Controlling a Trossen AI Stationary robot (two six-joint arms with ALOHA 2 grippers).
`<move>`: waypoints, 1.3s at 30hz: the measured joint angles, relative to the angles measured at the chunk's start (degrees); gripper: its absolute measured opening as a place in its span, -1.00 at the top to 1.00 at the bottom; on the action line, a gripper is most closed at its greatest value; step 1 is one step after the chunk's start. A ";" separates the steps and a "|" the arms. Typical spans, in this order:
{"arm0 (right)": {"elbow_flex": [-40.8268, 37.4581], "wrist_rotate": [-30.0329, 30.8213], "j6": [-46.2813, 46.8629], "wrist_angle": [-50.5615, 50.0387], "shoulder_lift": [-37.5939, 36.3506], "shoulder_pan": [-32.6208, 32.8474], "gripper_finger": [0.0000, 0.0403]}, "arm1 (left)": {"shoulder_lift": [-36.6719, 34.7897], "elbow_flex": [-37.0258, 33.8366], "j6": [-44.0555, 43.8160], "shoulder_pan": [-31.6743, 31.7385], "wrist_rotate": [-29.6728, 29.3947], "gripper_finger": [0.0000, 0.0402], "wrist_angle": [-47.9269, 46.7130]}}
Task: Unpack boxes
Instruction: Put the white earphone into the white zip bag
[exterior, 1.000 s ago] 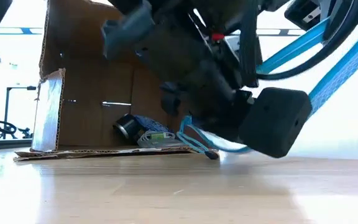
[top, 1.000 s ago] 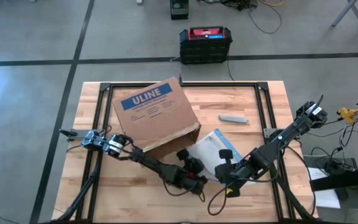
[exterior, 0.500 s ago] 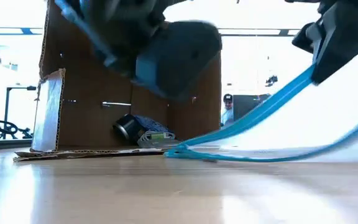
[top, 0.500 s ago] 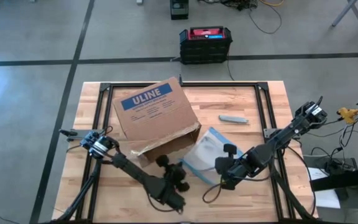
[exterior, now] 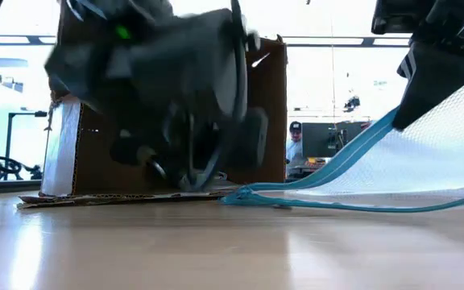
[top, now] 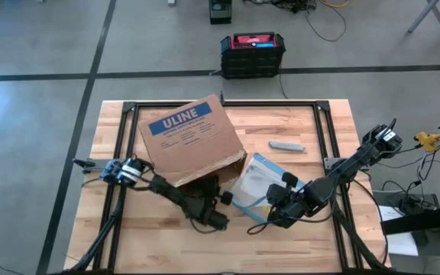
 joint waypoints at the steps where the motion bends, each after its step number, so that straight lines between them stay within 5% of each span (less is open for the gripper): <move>1: 0.00 0.00 0.00 0.21 0.00 0.01 1.00 | 0.00 -0.61 -0.55 1.01 1.95 0.96 0.02; 6: 0.00 -0.44 -0.08 0.72 0.00 0.01 1.00 | -0.69 -2.20 2.51 2.66 11.04 0.96 -0.39; 13: 0.00 -0.80 -1.21 0.90 0.00 0.02 1.00 | -4.74 -2.37 -3.90 -5.86 18.78 0.96 -11.73; 20: 0.00 -0.19 -4.34 1.45 0.02 -0.90 1.00 | -7.85 -4.49 -9.25 -10.27 4.97 0.96 -14.05; 29: -0.04 0.42 -4.61 2.99 0.02 -1.53 1.00 | -3.40 -6.96 -6.47 -2.24 -0.11 0.96 -4.65; 39: -0.07 0.42 -4.15 3.02 0.04 -1.65 1.00 | -6.34 -5.24 7.68 -0.20 20.21 0.96 -3.95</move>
